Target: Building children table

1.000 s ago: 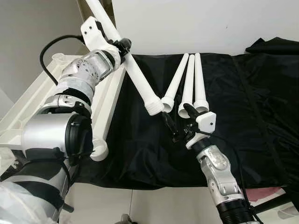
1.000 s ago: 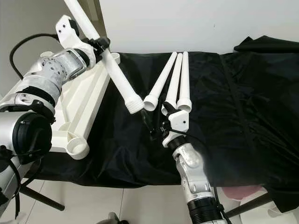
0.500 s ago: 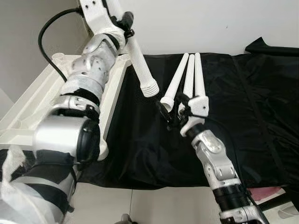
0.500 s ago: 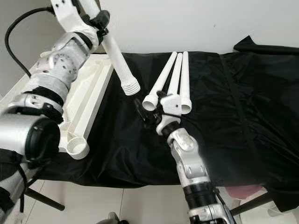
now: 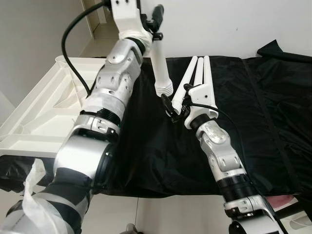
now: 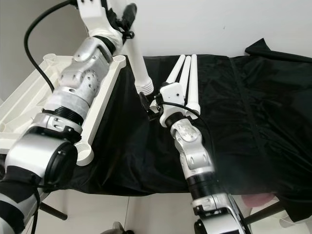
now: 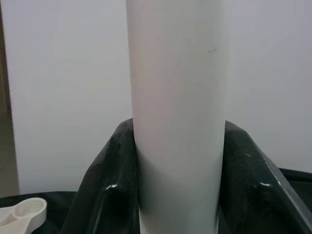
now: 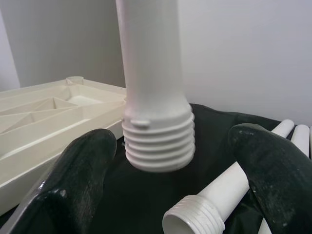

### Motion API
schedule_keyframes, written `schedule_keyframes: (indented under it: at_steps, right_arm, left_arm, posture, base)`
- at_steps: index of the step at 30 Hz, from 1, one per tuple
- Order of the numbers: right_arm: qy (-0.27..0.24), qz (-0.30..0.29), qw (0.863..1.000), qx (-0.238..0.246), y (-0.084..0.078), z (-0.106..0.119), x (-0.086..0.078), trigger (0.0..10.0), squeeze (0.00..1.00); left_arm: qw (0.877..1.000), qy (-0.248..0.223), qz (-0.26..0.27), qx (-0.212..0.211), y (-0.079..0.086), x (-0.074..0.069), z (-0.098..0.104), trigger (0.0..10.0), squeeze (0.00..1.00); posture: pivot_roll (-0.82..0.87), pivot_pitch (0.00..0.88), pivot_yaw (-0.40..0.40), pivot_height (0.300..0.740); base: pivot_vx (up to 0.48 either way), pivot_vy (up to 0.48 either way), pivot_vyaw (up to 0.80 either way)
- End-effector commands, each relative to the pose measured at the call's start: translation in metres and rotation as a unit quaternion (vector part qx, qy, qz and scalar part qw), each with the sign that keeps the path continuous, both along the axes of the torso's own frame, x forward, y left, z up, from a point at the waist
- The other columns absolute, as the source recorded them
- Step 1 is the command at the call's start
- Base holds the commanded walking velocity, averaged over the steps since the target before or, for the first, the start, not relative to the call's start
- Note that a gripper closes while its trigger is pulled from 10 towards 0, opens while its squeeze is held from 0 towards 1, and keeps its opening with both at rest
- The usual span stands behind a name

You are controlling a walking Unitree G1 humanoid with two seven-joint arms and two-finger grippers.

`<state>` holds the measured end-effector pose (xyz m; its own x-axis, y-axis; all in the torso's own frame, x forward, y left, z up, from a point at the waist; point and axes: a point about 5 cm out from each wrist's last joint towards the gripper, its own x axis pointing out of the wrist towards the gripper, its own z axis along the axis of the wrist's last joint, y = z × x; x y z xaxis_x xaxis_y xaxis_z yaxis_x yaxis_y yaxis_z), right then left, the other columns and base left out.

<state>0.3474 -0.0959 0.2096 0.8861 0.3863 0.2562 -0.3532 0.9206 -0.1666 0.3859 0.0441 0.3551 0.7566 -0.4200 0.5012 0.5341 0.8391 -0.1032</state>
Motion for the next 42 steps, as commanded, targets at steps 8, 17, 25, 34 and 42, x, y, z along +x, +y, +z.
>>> schedule_keyframes:
  at_steps: [8,17,25,34,42]
  right_arm:
    - [0.011,-0.019,1.0,-0.001,0.007,0.006,0.016,10.0,0.0]
    - [0.013,-0.017,1.0,-0.008,0.013,0.011,0.027,10.0,0.0]
    - [0.006,-0.017,1.0,-0.012,0.014,0.017,0.032,10.0,0.0]
    - [0.001,-0.011,1.0,-0.01,0.017,0.021,0.034,2.0,0.0]
    - [0.001,-0.012,1.0,-0.009,0.016,0.019,0.034,0.0,0.0]
  left_arm:
    - [0.998,-0.036,-0.039,0.035,-0.02,-0.017,-0.003,10.0,0.0]
    - [0.996,-0.035,-0.061,0.046,-0.037,-0.028,-0.011,10.0,0.0]
    - [0.996,-0.035,-0.071,0.052,-0.045,-0.034,-0.015,10.0,0.0]
    - [0.994,-0.037,-0.079,0.06,-0.052,-0.039,-0.015,10.0,0.0]
    - [0.994,-0.036,-0.084,0.066,-0.055,-0.041,-0.018,10.0,0.0]
  posture:
    - [-0.02,0.0,0.092,0.74]
    - [-0.02,0.0,0.087,0.74]
    - [-0.02,0.002,0.084,0.74]
    - [-0.01,0.013,0.083,0.74]
    - [-0.02,0.011,0.088,0.74]
  base:
    - [0.0,0.0,0.0]
    - [0.0,0.0,0.0]
    - [0.0,0.0,0.0]
    - [0.0,0.0,0.0]
    - [0.0,0.0,0.0]
